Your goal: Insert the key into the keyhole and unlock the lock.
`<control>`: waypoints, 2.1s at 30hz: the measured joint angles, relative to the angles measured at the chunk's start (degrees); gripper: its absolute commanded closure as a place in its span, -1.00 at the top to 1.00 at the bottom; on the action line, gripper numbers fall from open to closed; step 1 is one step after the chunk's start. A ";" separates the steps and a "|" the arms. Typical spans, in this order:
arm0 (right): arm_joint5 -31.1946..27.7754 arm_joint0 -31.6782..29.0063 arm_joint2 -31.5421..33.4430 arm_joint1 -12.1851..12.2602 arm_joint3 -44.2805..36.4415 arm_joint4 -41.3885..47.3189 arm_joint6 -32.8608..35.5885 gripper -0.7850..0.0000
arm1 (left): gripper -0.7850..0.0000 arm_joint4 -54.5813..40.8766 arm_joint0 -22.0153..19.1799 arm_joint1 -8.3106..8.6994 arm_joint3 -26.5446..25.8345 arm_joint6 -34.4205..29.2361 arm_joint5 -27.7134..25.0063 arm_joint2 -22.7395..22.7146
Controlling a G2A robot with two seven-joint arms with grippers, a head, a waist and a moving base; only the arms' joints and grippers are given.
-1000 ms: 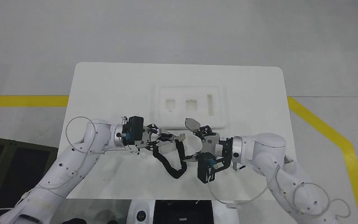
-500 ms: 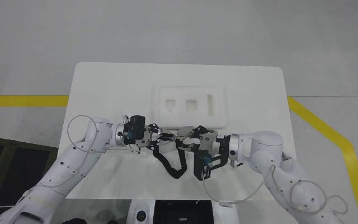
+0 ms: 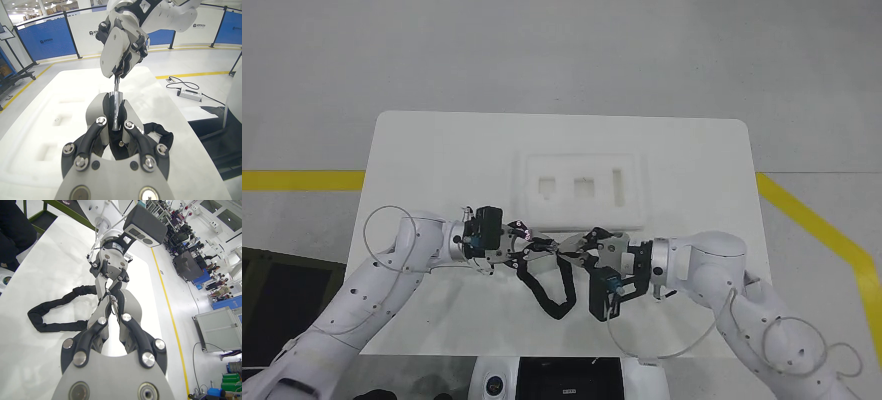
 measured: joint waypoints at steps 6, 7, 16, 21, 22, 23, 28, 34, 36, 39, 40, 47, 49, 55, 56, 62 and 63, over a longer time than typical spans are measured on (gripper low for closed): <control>-1.18 -0.03 -0.13 -0.35 0.39 6.73 4.07 -1.00 | -1.00 0.21 0.41 0.16 -0.88 -0.60 0.55 -0.36; -1.30 -0.03 -0.19 -0.44 0.49 8.27 5.02 -1.00 | -1.00 0.26 0.52 0.20 -1.08 -0.77 0.65 -0.44; -0.27 0.30 -1.24 -1.38 2.09 23.01 15.86 -1.00 | -1.00 0.83 1.75 0.72 -3.62 -3.00 1.78 -1.84; 3.34 0.04 -1.67 -1.88 2.12 31.73 21.96 -1.00 | -1.00 0.88 2.97 1.17 -5.36 -4.49 2.42 -3.16; 3.96 0.05 -1.72 -1.95 1.90 33.51 23.13 -1.00 | -1.00 0.78 3.29 1.28 -5.84 -4.80 2.42 -3.49; 4.25 0.09 -1.77 -2.00 1.72 34.60 23.89 -1.00 | -1.00 0.69 3.52 1.36 -6.16 -5.01 2.40 -3.73; 4.63 0.59 -2.30 -2.18 1.27 37.96 26.12 1.00 | -1.00 0.34 4.41 1.67 -7.14 -5.79 2.38 -4.68; 4.91 1.08 -2.62 -2.37 1.76 39.60 25.73 1.00 | -1.00 0.06 4.87 1.90 -6.69 -5.86 2.22 -5.40; 4.97 1.02 -2.39 -2.38 1.84 40.00 24.95 1.00 | -1.00 0.13 5.12 2.06 -6.40 -5.98 2.24 -5.96; 4.77 0.41 -1.54 -2.29 1.75 40.56 23.11 1.00 | -1.00 0.30 6.04 2.52 -6.19 -6.28 1.76 -7.29; 4.61 0.00 -1.06 -2.21 1.68 40.69 22.29 1.00 | -1.00 0.29 6.62 2.76 -6.19 -6.31 1.61 -7.98; 4.26 -3.30 2.78 -1.62 2.44 41.76 17.20 1.00 | -1.00 -0.47 12.20 4.48 -6.57 -7.04 1.13 -13.36; 4.36 -4.15 3.89 -1.47 3.03 41.87 15.86 1.00 | -1.00 -1.02 14.37 5.02 -6.48 -7.36 1.44 -15.38; 5.93 -5.96 6.67 -1.27 5.99 43.03 12.09 1.00 | -1.00 -3.32 19.38 6.04 -5.86 -10.74 2.52 -20.11; 6.05 -6.17 7.00 -1.25 6.33 43.30 11.71 1.00 | -1.00 -3.90 19.80 6.13 -5.55 -11.71 2.58 -20.67; 6.20 -7.53 8.15 -1.14 7.35 44.41 10.67 1.00 | -1.00 -7.70 20.45 6.36 -5.55 -22.94 3.09 -23.29; 6.24 -7.71 8.23 -1.13 7.45 44.53 10.67 1.00 | -1.00 -8.41 20.34 6.34 -5.82 -24.88 3.33 -23.50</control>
